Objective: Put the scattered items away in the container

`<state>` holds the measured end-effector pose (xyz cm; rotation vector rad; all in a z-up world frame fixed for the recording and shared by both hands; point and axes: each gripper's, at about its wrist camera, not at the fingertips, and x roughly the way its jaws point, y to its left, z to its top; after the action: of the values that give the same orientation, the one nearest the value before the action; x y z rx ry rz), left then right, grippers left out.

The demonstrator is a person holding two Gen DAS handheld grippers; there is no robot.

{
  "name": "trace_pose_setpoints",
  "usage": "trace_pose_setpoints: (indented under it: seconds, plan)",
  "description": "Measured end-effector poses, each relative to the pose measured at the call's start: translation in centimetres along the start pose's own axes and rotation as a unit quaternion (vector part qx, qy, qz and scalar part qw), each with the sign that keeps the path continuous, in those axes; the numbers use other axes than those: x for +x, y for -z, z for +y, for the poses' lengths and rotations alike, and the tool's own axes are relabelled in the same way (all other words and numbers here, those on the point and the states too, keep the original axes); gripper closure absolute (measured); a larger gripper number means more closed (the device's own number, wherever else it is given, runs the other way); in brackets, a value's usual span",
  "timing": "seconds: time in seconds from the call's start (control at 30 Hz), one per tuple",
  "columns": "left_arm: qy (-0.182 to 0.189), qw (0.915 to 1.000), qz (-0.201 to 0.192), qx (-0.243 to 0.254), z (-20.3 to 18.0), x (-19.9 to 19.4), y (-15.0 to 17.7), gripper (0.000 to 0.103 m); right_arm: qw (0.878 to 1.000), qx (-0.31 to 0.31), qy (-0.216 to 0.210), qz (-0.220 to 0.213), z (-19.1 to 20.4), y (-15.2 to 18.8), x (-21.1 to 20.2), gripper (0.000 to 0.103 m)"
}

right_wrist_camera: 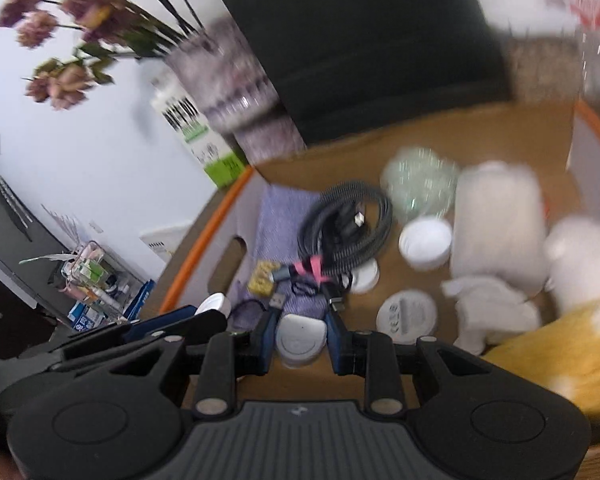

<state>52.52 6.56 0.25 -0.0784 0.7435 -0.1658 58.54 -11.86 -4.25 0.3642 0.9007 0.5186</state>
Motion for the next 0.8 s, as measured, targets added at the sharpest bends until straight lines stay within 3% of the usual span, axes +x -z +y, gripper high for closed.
trace_pose_setpoints:
  seconds: [0.1, 0.33, 0.4, 0.57, 0.7, 0.8]
  plan:
    - [0.008, 1.0, 0.001, 0.002, 0.2, 0.0, 0.1, 0.073, 1.0, 0.003, -0.001, 0.011, 0.1, 0.4, 0.7, 0.067]
    - [0.01, 0.9999, -0.005, 0.0, -0.1, -1.0, -0.3, 0.06, 0.999, -0.01, 0.031, -0.025, 0.6, 0.4, -1.8, 0.057]
    - [0.011, 0.9999, -0.005, -0.006, -0.2, -1.6, -0.4, 0.056, 0.998, -0.019, 0.053, -0.033, 0.4, 0.4, -3.0, 0.05]
    - [0.01, 0.9997, -0.01, -0.019, -0.5, -4.5, -1.0, 0.034, 0.993, -0.036, 0.093, -0.068, -0.1, 0.7, -7.3, 0.043]
    - [0.013, 0.9992, -0.032, -0.022, -1.5, -8.3, -1.5, 0.029, 0.987, -0.057, 0.125, -0.088, 0.4, 1.7, -11.4, 0.036]
    - [0.009, 0.9987, -0.049, -0.01, -2.5, -11.4, -1.3, 0.019, 0.981, -0.08, 0.143, -0.106, 1.2, 3.1, -15.0, 0.028]
